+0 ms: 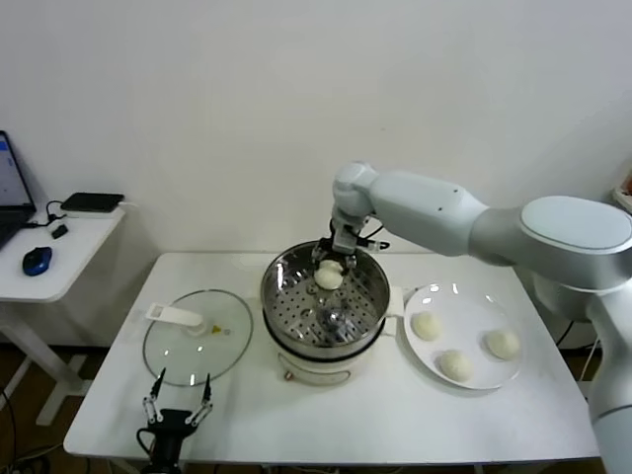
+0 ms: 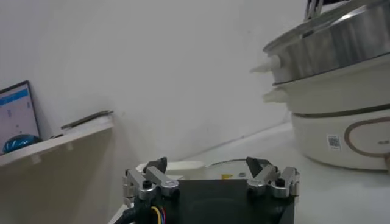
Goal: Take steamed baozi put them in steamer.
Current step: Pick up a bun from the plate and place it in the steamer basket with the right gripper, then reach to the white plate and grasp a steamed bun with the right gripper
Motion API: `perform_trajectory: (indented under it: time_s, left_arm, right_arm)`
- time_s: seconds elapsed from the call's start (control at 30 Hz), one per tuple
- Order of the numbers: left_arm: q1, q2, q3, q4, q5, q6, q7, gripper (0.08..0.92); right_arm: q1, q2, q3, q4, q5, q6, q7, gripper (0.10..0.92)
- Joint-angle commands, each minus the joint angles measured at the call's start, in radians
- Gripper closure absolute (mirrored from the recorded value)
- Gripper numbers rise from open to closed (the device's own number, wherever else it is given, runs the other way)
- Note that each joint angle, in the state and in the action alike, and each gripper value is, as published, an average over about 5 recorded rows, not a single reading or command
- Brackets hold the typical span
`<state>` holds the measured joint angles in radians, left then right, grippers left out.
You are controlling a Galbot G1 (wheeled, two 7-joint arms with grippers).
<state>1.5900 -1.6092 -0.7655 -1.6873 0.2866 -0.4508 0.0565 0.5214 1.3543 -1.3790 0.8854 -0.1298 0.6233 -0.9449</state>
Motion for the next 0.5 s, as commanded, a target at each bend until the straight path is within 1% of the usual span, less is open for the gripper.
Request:
perform_trajectory:
  time_s: [0.03,0.17,0.23,0.37,0.5]
  left_arm:
    - [0.002,-0.049,0.0,-0.002,0.0,0.001,0.0,0.177]
    - [0.005,-0.049,-0.003,0.005,0.002,-0.001,-0.001,0.177]
    - [0.007,-0.049,-0.004,0.009,0.004,-0.003,-0.003,0.177]
    - [0.008,-0.049,-0.004,0.009,0.007,-0.002,-0.004,0.177]
    - [0.01,-0.049,-0.003,0.006,0.009,0.001,-0.002,0.177]
  right_arm:
    - [0.025,-0.015,-0.017,0.002,0.135,-0.004,-0.003,0.228]
    - [0.175,-0.092,-0.137,0.087,0.426,-0.047,-0.039,0.204]
    - [0.25,-0.133,-0.192,0.109,0.533,-0.072,-0.06,0.203]
    - [0.352,-0.202,-0.293,0.097,0.653,-0.174,-0.097,0.202]
    - [0.41,-0.288,-0.4,0.124,0.729,-0.361,-0.123,0.203]
